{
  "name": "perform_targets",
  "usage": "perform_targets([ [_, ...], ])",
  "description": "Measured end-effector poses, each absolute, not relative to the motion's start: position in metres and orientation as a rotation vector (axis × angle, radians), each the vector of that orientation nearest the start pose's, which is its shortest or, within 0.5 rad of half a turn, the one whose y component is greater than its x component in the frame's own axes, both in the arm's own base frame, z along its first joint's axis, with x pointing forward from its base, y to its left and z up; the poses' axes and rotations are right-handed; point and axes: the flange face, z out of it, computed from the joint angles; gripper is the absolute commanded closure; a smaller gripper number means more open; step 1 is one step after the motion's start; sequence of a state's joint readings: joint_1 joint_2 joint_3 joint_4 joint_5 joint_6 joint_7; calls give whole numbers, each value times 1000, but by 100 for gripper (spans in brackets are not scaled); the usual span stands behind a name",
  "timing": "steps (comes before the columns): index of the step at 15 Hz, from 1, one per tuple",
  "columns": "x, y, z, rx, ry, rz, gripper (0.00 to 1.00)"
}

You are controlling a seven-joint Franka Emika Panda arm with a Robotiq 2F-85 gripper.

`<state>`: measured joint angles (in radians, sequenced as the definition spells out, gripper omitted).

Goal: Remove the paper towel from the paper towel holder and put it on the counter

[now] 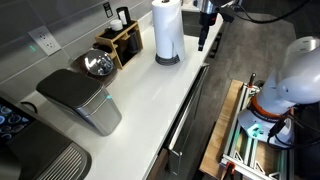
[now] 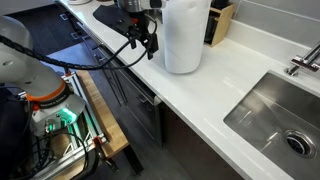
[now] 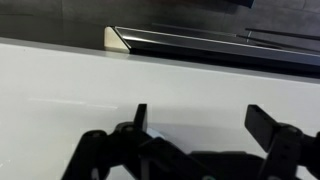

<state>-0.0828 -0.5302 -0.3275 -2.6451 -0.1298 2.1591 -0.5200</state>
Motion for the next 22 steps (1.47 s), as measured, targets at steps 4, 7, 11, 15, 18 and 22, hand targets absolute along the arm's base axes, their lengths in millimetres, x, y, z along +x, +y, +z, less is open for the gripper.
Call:
perform_targets([
  [4, 348, -151, 409, -3081, -308, -90, 0],
  [7, 354, -157, 423, -3086, -100, -157, 0],
  [11, 364, -173, 446, -3058, 227, -229, 0],
  [15, 372, -188, 464, -2947, 531, -289, 0],
  [18, 373, -199, 475, -2826, 716, -330, 0],
  [22, 374, -209, 487, -2648, 945, -360, 0],
])
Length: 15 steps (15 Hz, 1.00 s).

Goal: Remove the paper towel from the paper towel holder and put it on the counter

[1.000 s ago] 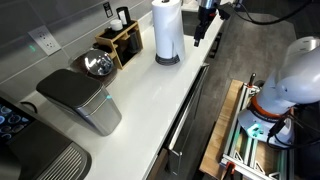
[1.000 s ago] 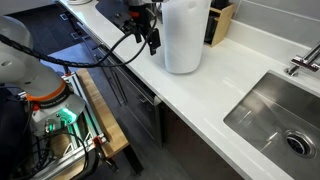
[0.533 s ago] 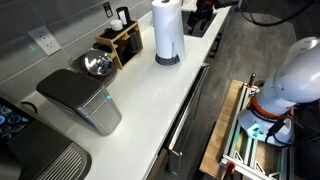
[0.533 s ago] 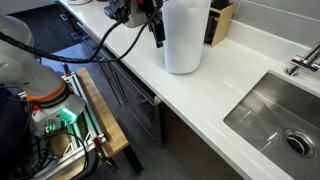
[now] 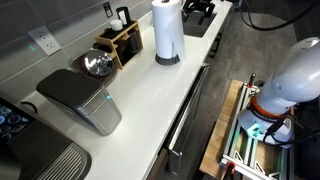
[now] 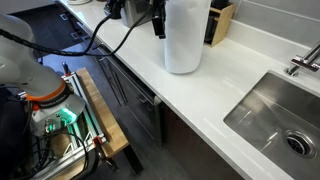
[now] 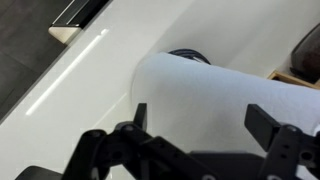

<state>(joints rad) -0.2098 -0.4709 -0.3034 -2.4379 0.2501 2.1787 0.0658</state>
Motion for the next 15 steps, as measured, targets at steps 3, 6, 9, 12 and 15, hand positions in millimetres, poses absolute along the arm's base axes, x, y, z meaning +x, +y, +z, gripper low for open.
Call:
perform_targets([
  [3, 378, -211, 496, -2489, 1053, -397, 0],
  [6, 379, -217, 504, -2364, 1102, -466, 0],
  [9, 380, -221, 506, -2284, 1111, -506, 0],
  [12, 381, -221, 508, -2213, 1095, -537, 0],
  [15, 383, -220, 510, -2182, 1073, -556, 0],
])
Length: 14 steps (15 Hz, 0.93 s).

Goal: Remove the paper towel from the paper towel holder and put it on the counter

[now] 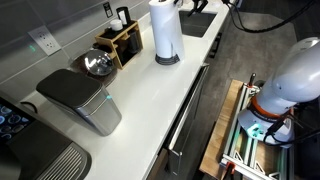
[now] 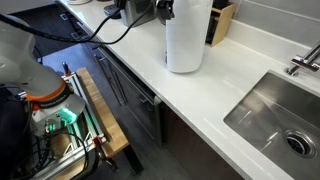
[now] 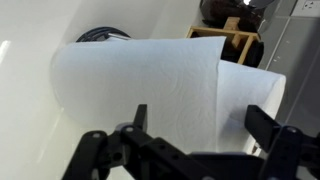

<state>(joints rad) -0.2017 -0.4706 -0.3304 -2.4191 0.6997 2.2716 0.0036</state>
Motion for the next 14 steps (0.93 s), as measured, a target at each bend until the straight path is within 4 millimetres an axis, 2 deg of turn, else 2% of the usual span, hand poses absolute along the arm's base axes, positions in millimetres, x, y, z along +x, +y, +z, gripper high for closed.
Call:
perform_targets([
  [9, 385, -220, 517, -2190, 1056, -582, 0],
  [14, 389, -213, 520, -2187, 1061, -588, 0],
])
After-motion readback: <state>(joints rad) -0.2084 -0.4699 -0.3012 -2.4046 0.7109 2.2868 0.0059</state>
